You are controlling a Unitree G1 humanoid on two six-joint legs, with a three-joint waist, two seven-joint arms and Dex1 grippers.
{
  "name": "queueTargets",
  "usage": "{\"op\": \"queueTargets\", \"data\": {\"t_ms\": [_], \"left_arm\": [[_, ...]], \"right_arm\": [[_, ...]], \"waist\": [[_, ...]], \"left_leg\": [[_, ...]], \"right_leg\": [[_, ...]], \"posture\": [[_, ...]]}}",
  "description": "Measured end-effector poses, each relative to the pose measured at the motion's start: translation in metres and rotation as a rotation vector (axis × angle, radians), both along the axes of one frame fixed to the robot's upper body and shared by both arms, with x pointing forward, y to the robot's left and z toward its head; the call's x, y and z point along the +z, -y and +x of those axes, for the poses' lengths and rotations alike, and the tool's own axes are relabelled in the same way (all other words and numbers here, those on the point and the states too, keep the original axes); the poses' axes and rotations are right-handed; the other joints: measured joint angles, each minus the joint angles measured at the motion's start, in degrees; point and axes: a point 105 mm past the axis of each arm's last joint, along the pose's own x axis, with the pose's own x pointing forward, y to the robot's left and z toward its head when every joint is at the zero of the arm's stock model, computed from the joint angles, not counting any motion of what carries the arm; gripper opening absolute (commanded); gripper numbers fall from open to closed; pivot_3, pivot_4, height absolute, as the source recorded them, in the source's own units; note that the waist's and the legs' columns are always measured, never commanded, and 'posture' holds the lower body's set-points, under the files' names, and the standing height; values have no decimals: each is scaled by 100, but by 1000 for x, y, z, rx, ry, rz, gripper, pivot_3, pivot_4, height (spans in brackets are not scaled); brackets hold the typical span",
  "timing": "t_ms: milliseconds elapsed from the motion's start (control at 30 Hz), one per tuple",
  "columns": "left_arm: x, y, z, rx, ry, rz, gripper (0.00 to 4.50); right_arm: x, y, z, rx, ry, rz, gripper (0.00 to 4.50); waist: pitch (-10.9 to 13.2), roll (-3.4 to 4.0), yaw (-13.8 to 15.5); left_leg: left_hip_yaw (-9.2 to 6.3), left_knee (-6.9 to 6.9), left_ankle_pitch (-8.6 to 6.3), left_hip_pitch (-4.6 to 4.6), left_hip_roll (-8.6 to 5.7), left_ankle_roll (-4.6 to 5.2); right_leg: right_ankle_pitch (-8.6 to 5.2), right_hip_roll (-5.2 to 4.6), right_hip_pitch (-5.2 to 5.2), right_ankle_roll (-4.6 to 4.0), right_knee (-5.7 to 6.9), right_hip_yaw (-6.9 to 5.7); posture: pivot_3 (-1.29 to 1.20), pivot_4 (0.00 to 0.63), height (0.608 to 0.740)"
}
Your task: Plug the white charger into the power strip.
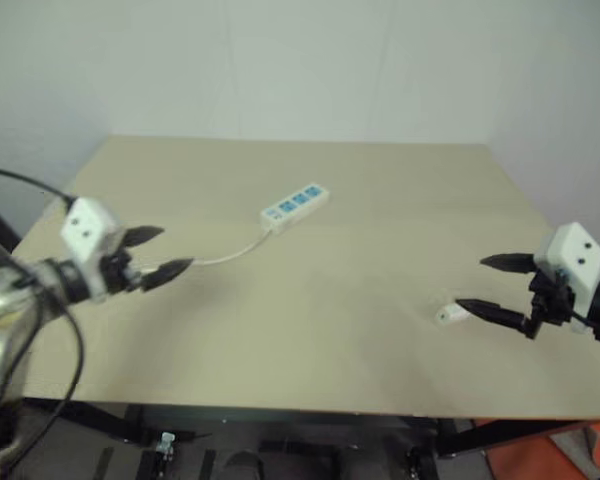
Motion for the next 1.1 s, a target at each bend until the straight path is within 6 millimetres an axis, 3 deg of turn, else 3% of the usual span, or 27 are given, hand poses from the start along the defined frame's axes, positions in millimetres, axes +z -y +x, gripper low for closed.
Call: {"op": "queueTargets", "data": {"t_ms": [167, 333, 433, 800, 967, 1100], "left_arm": [[-40, 14, 54, 58, -146, 24, 4027], [-75, 20, 89, 124, -223, 117, 4027], [-83, 23, 99, 128, -231, 149, 3465], [-99, 37, 100, 66, -244, 139, 54], [-98, 39, 97, 20, -243, 106, 20], [-100, 47, 84, -138, -251, 97, 20]], "right_arm": [[3, -6, 3, 21, 12, -2, 4500], [5, -10, 2, 38, 21, 9, 4500], [7, -13, 1, 50, 26, 15, 4500], [11, -20, -2, 71, 26, 44, 4500], [12, -20, -2, 67, 25, 45, 4500], [15, -25, -4, 89, 31, 46, 4500]], "waist": [[0, -3, 2], [1, -5, 2], [1, -5, 9], [-56, 13, 16], [-63, 18, 18], [-63, 19, 44]], "left_leg": [[-5, -2, -3, -19, -6, 5], [-9, 2, -3, -17, -14, 5], [-10, 3, -3, -11, -14, 5], [-11, 3, -1, 15, -18, 5], [-11, 3, -2, 3, -19, 5], [-12, 2, -2, -2, -24, 5]], "right_leg": [[23, -2, -16, -39, 0, -1], [20, -4, -12, -28, 2, -1], [17, -5, -6, -24, 5, -2], [-2, -7, 16, 9, 18, 1], [-3, -8, 8, 10, 16, 2], [0, -14, 7, 5, 13, 0]], "posture": [[0, 150, 740], [0, 150, 740], [0, 150, 740], [0, 150, 740], [0, 150, 740], [0, 150, 740]]}}
